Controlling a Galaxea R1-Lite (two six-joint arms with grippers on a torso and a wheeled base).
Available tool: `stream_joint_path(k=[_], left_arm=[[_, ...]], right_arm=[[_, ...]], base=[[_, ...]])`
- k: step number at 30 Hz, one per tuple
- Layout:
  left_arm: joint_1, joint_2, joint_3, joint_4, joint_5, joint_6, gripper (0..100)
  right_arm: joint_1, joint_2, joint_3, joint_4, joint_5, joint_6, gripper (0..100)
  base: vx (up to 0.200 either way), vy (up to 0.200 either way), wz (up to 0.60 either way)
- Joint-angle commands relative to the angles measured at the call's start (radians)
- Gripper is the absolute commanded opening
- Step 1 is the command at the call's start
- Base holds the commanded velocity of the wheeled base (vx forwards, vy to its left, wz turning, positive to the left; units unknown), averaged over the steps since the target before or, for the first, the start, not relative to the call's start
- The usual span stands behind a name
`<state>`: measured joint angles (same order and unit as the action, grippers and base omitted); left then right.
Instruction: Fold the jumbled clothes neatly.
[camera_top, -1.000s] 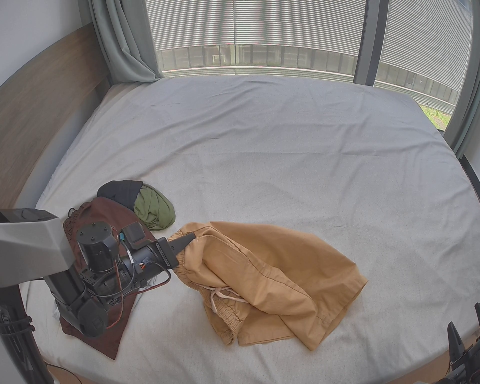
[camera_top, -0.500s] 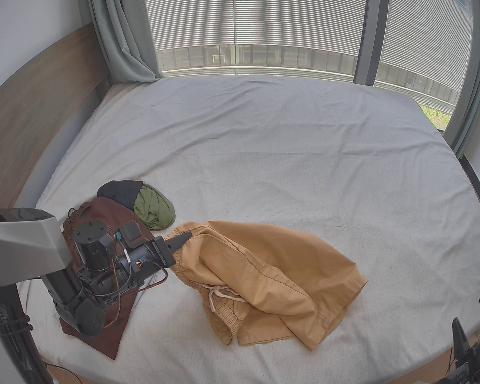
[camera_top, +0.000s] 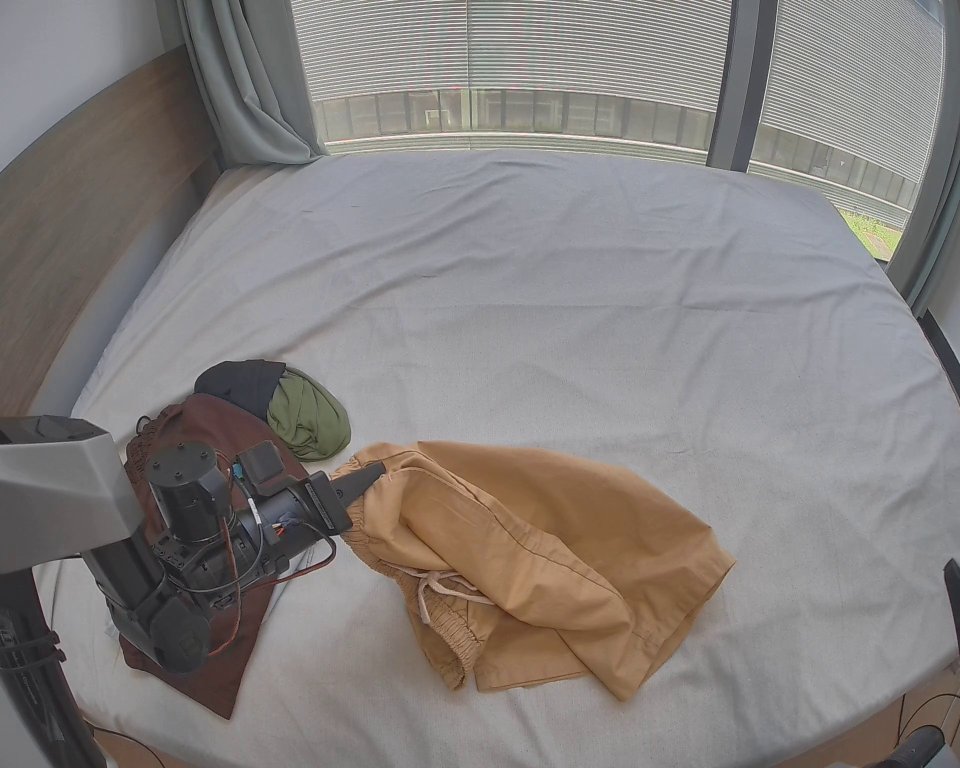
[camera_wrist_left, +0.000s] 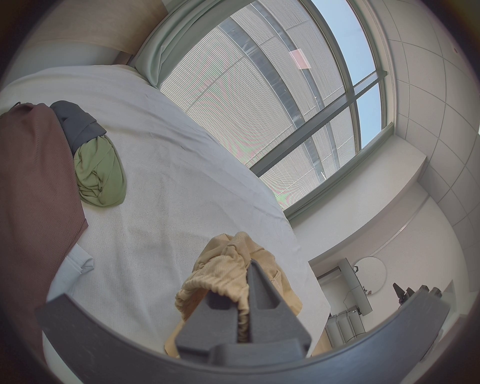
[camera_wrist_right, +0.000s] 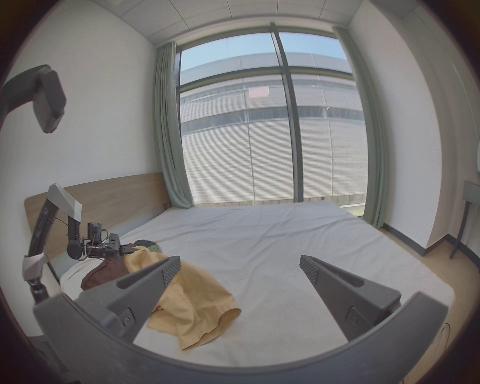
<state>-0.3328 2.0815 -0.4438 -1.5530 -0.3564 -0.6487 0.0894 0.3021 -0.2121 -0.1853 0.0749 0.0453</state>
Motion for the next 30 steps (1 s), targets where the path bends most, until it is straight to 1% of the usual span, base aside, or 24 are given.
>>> stream_joint_path(k=[1, 5, 8, 12, 15, 18, 21, 25, 27, 30], left_arm=[[-0.002, -0.001, -0.003, -0.002, -0.004, -0.002, 0], [-0.003, -0.006, 0.008, -0.002, -0.006, 0.001, 0], [-0.005, -0.015, 0.011, -0.002, -0.007, 0.003, 0], [0.0, -0.021, 0.008, -0.002, -0.012, 0.006, 0], [0.003, -0.02, 0.01, -0.001, -0.012, 0.027, 0], [0.003, -0.018, 0.011, -0.001, -0.013, 0.044, 0], [0.003, -0.017, 0.01, -0.001, -0.013, 0.046, 0], [0.003, -0.017, 0.01, -0.001, -0.013, 0.047, 0], [0.003, -0.017, 0.008, -0.001, -0.013, 0.047, 0], [0.003, -0.017, 0.008, -0.001, -0.013, 0.049, 0]], right_arm=[[0.058, 0.215, -0.043, -0.005, 0.052, 0.011, 100], [0.058, 0.282, -0.056, -0.003, 0.102, 0.008, 100], [0.061, 0.341, -0.07, -0.005, 0.117, 0.008, 100], [0.073, 0.427, -0.081, -0.006, 0.177, 0.008, 100], [0.081, 0.482, -0.087, -0.008, 0.218, 0.004, 100], [0.105, 0.532, -0.089, -0.014, 0.266, 0.002, 100], [0.125, 0.575, -0.101, -0.014, 0.299, 0.002, 100], [0.148, 0.618, -0.115, -0.016, 0.324, 0.002, 100], [0.185, 0.672, -0.118, -0.017, 0.329, 0.002, 100], [0.216, 0.732, -0.122, -0.031, 0.329, 0.005, 100]], base=[[0.0, 0.0, 0.0], [0.0, 0.0, 0.0], [0.0, 0.0, 0.0], [0.0, 0.0, 0.0], [0.0, 0.0, 0.0], [0.0, 0.0, 0.0], [0.0, 0.0, 0.0], [0.0, 0.0, 0.0], [0.0, 0.0, 0.0], [0.0, 0.0, 0.0]])
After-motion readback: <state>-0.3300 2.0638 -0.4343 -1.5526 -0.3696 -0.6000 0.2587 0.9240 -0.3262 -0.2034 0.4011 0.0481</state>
